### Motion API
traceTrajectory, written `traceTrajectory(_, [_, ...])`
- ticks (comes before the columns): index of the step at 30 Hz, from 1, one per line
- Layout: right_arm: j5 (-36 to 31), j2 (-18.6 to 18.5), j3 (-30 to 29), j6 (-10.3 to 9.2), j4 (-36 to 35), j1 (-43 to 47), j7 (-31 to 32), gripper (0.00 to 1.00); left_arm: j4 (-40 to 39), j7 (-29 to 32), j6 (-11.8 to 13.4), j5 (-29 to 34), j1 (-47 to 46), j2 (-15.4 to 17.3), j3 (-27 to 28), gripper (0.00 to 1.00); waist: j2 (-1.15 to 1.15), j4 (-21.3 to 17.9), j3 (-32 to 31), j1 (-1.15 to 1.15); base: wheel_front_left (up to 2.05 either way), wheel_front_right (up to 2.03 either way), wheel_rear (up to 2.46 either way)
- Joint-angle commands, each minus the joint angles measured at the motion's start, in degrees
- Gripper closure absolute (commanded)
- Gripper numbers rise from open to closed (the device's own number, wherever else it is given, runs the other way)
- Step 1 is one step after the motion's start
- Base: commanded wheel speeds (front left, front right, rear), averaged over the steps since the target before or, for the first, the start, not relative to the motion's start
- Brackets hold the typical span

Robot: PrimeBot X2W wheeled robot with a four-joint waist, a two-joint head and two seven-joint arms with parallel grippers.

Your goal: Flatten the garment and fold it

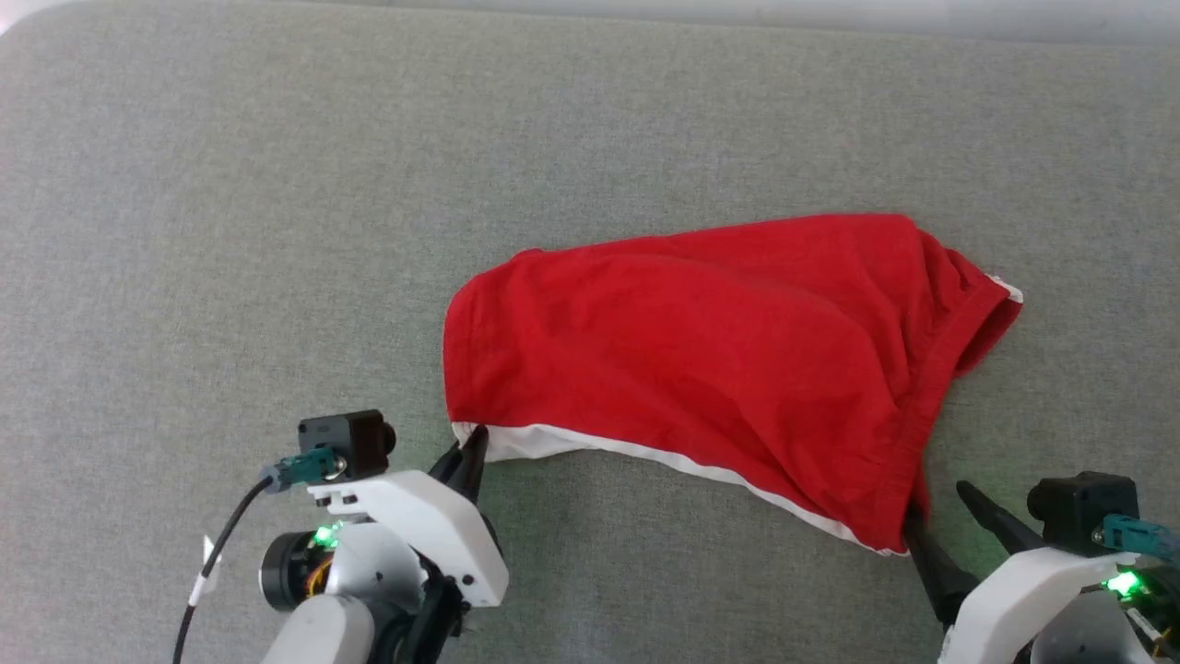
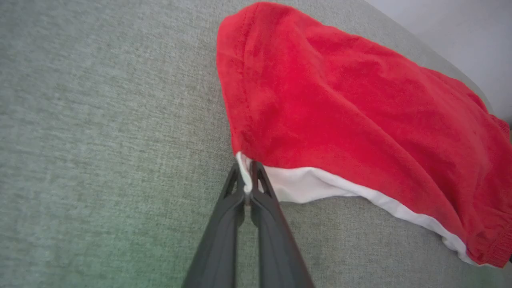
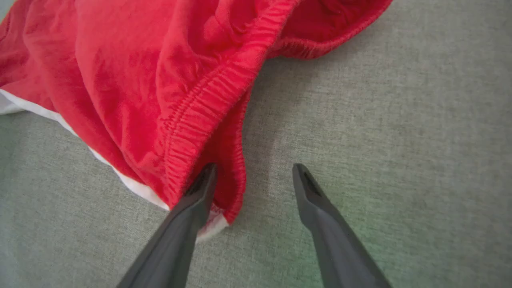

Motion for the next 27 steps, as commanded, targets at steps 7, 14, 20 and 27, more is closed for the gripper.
traceTrajectory(7, [2.6,-0.9,1.2,-0.11,-3.8,3.7,5.8,0.0,0.9,-0.7,-0.2,0.8,-2.8,-0.5,-1.0,1.0,0.0,0.3,1.9,0.0,0.0,0.0,0.0])
traceTrajectory(14, [3.7,-3.3,2.5,-0.11,-6.7,3.3,6.4,0.0,0.9,-1.2,-0.1,1.1,-4.4,-0.4,-0.6,1.0,0.0,-1.0,3.9,0.0,0.0,0.0,0.0])
traceTrajectory(20, [4.7,-4.5,6.7,-0.11,-1.9,-0.1,5.1,0.0,1.3,-1.3,-0.2,1.0,-5.3,-0.3,-0.7,1.0,0.0,-1.2,4.8,0.0,0.0,0.0,0.0])
traceTrajectory(27, [5.3,-5.0,9.3,-0.11,3.5,-3.7,2.2,1.0,1.5,-1.0,-0.1,0.9,-5.8,-0.4,-1.0,1.0,0.0,-0.8,5.0,0.0,0.0,0.0,0.0])
